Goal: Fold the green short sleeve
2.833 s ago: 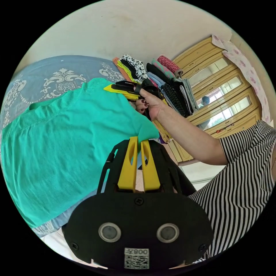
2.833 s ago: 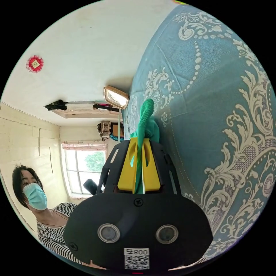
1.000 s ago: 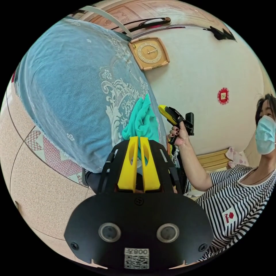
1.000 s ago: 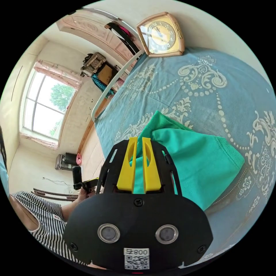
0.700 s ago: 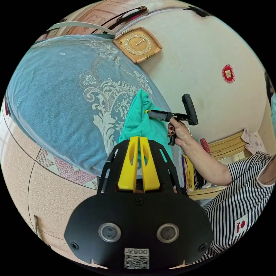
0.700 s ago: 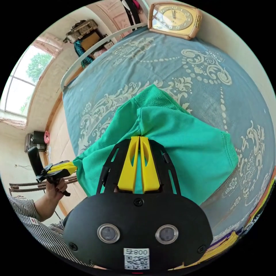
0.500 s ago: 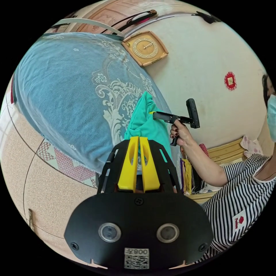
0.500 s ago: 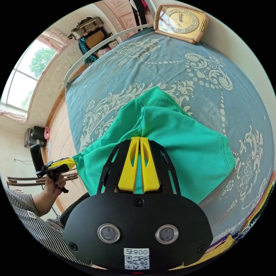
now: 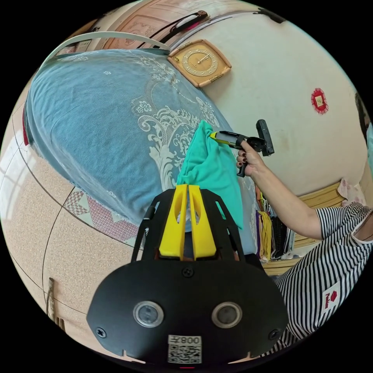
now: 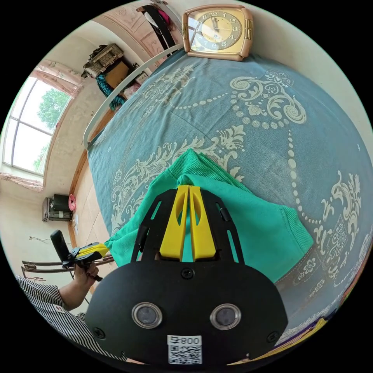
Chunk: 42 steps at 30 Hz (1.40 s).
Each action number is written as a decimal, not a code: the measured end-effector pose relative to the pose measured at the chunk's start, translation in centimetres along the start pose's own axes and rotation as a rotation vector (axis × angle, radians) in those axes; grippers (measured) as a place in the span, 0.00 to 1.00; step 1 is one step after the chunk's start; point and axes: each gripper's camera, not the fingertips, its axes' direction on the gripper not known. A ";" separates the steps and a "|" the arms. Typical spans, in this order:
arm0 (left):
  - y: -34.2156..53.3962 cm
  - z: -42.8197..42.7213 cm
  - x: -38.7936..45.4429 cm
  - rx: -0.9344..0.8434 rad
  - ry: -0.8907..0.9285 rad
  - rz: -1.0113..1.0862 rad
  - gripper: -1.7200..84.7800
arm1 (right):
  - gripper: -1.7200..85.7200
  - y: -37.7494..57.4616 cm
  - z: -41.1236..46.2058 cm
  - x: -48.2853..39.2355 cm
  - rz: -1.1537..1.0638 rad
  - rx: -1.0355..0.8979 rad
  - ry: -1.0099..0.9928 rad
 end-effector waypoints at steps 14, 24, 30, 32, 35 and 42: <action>-2.2 5.1 6.6 -0.113 -0.038 0.079 0.02 | 0.02 27.7 -4.1 2.9 -0.017 -0.063 -0.115; -1.2 5.9 17.1 -0.185 0.110 0.192 0.04 | 0.02 38.0 0.7 7.2 0.064 -0.154 -0.079; 0.0 14.2 25.1 -0.530 0.195 0.267 0.09 | 0.03 46.7 2.4 13.5 0.260 -0.089 -0.296; -0.1 16.0 26.8 -0.589 0.203 0.264 0.09 | 0.03 49.7 3.9 16.2 0.339 -0.058 -0.436; -0.3 17.8 29.3 -0.606 0.211 0.254 0.09 | 0.05 53.1 6.2 19.0 0.428 -0.020 -0.552; -0.4 17.1 33.6 -0.543 0.196 0.225 0.04 | 0.10 58.6 11.3 22.3 0.529 0.009 -0.753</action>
